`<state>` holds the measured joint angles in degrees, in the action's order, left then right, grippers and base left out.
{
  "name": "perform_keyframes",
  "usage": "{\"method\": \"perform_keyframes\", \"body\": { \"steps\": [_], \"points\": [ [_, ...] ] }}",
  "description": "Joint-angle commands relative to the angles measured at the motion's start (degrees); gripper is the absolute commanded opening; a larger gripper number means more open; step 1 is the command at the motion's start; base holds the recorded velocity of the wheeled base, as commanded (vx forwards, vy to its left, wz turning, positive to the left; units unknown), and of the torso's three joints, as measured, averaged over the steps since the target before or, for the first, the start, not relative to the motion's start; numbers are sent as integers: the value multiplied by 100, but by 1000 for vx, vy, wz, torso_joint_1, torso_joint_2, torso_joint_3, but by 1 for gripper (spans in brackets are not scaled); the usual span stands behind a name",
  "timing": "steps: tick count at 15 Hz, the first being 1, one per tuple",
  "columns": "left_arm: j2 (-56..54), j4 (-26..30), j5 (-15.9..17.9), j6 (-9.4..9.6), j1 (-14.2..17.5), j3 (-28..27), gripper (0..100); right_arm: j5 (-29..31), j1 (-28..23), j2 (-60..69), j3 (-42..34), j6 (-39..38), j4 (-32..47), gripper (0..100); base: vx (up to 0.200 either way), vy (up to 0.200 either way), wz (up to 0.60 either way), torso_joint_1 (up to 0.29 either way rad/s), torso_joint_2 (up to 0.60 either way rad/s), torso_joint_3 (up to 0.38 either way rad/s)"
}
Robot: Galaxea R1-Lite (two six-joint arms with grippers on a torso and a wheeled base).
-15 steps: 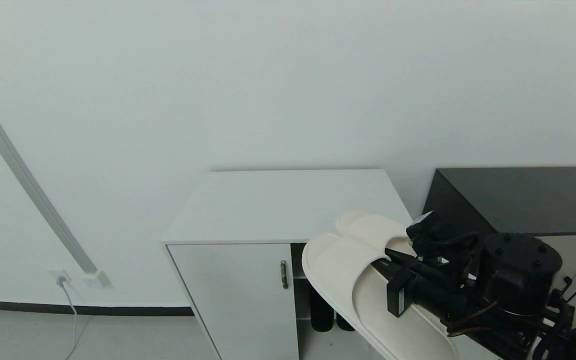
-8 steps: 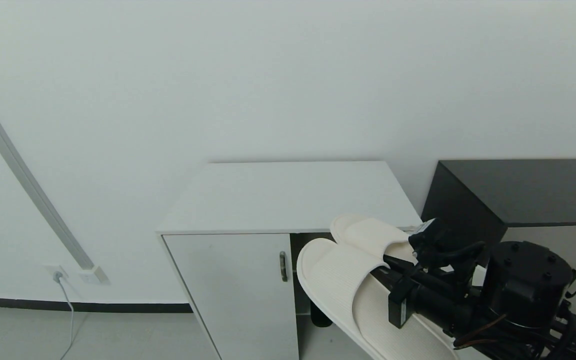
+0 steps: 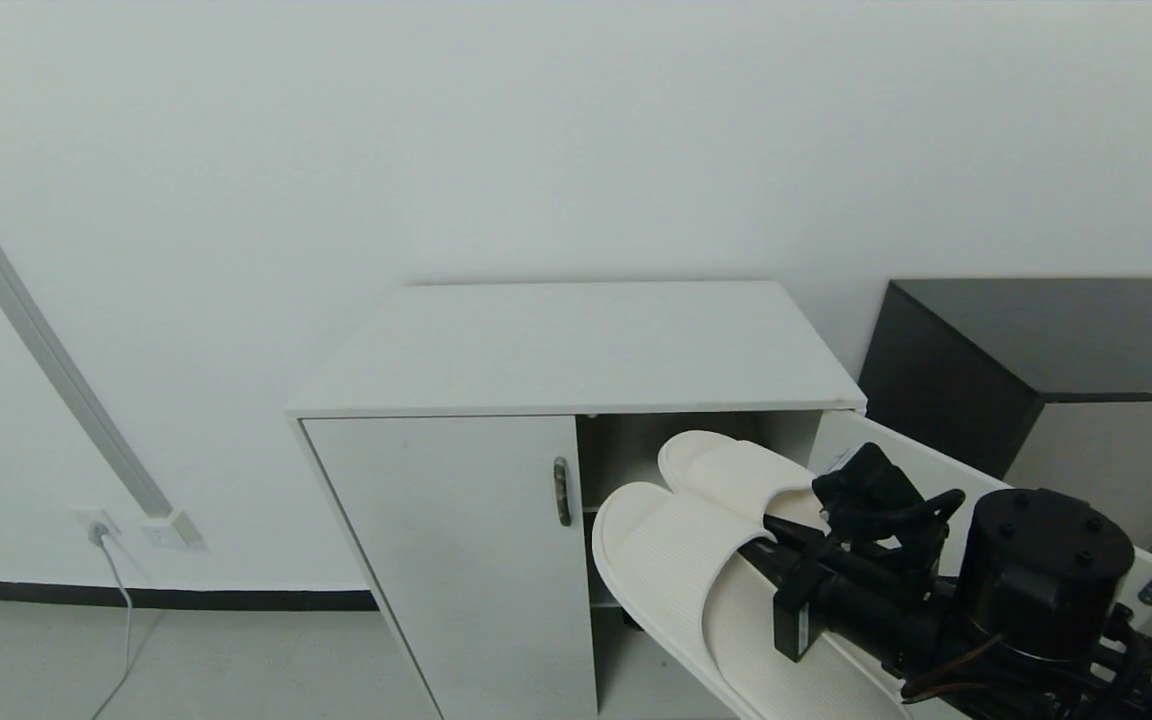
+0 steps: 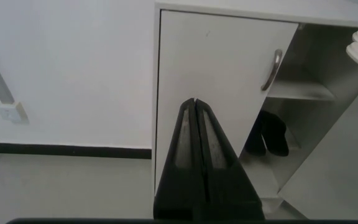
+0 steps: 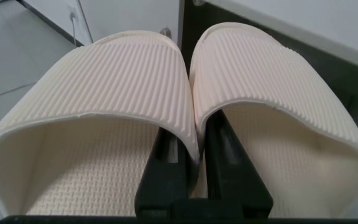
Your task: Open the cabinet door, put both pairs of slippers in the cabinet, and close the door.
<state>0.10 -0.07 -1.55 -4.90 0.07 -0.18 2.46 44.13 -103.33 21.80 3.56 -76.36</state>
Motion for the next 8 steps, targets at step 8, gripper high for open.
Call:
{"method": "perform_keyframes", "body": {
  "steps": [8],
  "points": [
    [-1, -1, -21, -11, 1, 1, 0, 0, -1, -117, -26, 13, -37, 0, 0, 0, 0, -194, 518, 315]
  ]
}}
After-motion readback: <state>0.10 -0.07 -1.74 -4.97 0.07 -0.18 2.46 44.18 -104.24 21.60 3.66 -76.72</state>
